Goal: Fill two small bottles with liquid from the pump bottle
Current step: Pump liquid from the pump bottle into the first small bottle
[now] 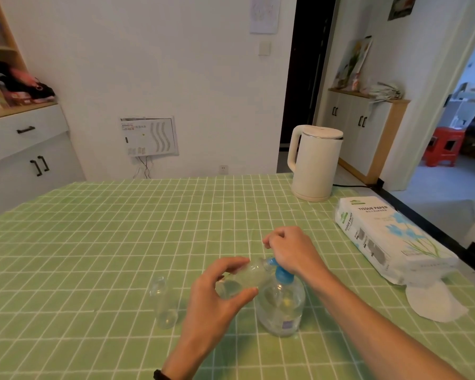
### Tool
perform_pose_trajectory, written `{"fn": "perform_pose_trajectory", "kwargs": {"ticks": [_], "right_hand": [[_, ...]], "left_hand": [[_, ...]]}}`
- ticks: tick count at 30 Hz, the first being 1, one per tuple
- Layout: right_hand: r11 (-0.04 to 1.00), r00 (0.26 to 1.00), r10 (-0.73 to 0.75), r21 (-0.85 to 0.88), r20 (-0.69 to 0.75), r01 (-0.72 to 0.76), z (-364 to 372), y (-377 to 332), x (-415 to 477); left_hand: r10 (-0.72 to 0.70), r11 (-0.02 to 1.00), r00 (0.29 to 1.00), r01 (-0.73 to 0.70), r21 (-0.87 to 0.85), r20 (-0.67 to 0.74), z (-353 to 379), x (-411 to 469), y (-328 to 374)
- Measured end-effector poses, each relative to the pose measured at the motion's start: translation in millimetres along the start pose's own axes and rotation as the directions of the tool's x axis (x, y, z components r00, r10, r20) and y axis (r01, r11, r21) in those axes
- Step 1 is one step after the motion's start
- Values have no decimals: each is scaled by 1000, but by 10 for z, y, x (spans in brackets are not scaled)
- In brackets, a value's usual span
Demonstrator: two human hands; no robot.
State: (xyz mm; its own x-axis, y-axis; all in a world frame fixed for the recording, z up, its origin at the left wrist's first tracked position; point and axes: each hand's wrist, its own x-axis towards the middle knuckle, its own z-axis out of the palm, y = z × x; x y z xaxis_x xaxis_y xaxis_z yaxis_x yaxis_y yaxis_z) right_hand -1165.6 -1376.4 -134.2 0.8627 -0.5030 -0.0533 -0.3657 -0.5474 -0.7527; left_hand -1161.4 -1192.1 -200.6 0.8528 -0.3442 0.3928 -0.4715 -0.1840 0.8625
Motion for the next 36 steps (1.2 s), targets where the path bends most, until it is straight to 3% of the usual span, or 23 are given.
{"fn": "perform_pose_trajectory", "kwargs": {"ticks": [36], "right_hand": [[999, 999, 34, 22, -13, -33, 17, 1, -64]], "left_hand": [[-42, 999, 999, 42, -20, 2, 43, -66, -44]]}}
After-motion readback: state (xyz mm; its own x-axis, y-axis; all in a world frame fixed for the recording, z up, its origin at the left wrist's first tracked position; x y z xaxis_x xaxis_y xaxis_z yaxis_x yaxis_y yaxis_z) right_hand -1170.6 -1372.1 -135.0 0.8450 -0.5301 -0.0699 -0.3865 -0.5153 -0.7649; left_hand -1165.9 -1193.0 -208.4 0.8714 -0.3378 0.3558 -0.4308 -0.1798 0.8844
